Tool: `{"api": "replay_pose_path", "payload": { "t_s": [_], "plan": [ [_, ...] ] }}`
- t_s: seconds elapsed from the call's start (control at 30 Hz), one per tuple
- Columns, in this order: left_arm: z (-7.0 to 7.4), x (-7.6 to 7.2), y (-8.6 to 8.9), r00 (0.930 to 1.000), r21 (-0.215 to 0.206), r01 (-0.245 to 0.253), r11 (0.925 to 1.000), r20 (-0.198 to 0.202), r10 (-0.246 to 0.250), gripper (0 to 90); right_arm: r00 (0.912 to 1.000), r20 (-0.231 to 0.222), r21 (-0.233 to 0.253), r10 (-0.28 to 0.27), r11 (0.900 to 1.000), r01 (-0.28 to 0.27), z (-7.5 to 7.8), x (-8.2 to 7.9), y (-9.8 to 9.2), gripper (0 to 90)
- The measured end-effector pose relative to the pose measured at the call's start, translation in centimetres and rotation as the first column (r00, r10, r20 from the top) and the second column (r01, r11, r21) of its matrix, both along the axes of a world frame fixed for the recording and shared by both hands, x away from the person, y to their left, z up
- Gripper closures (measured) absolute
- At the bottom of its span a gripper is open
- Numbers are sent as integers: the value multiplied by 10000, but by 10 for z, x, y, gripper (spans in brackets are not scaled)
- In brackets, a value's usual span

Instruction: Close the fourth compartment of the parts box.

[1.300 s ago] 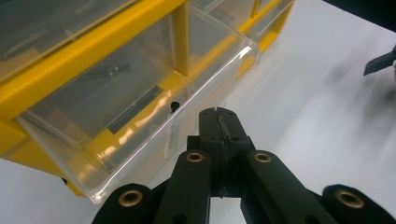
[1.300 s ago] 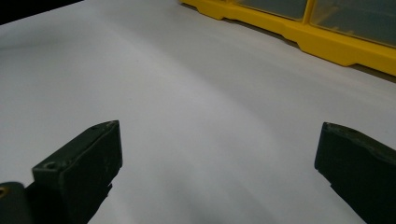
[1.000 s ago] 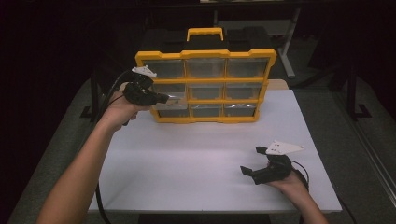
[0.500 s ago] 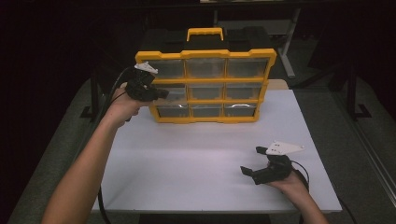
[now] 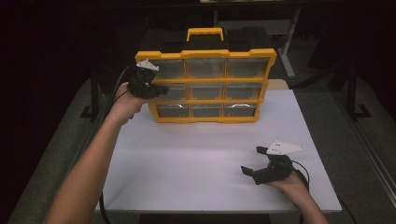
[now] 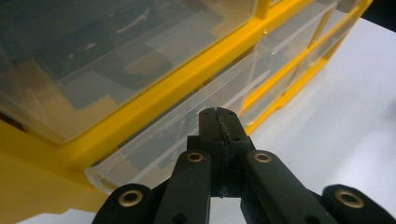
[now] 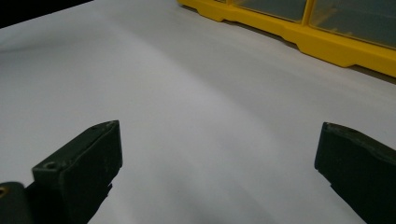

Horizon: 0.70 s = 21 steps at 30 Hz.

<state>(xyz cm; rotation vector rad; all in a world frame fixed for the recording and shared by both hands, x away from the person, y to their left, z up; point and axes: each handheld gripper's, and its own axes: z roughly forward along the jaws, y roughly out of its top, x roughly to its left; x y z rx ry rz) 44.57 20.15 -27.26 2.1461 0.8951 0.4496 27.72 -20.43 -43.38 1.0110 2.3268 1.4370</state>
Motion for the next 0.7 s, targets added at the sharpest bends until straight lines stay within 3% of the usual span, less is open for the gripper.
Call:
{"api": "replay_pose_path", "payload": {
  "t_s": [0.1, 0.2, 0.37, 0.5, 0.6, 0.7],
  "plan": [
    [-1, 3, 1, 9999, 113, -107, 9999, 103, 106, 900, 10000, 35, 9, 9, 10000, -9, 0, 0, 0, 3],
    [-1, 3, 1, 9999, -145, -149, 9998, 20, 149, 900, 10000, -1, 44, -22, 10000, 22, 0, 0, -1, 3],
    [-1, 3, 2, 9999, 49, -87, 9999, 115, 87, 900, 10000, 33, 36, 7, 10000, -7, 0, 0, -1, 3],
    [-3, 0, 1, 10000, -47, -58, 10000, -31, 58, 898, 10000, 47, 2, 0, 10000, 0, 0, 1, -1, 3],
    [-4, -3, 2, 9998, 103, 164, 9998, -63, -163, 872, 10000, 23, -26, 4, 10000, -4, 0, 1, 0, 3],
    [-6, -7, 2, 9994, -8, 295, 9996, -161, -295, 823, 10000, -13, -10, 8, 10000, -8, 0, 0, 1, 3]
  ]
}}
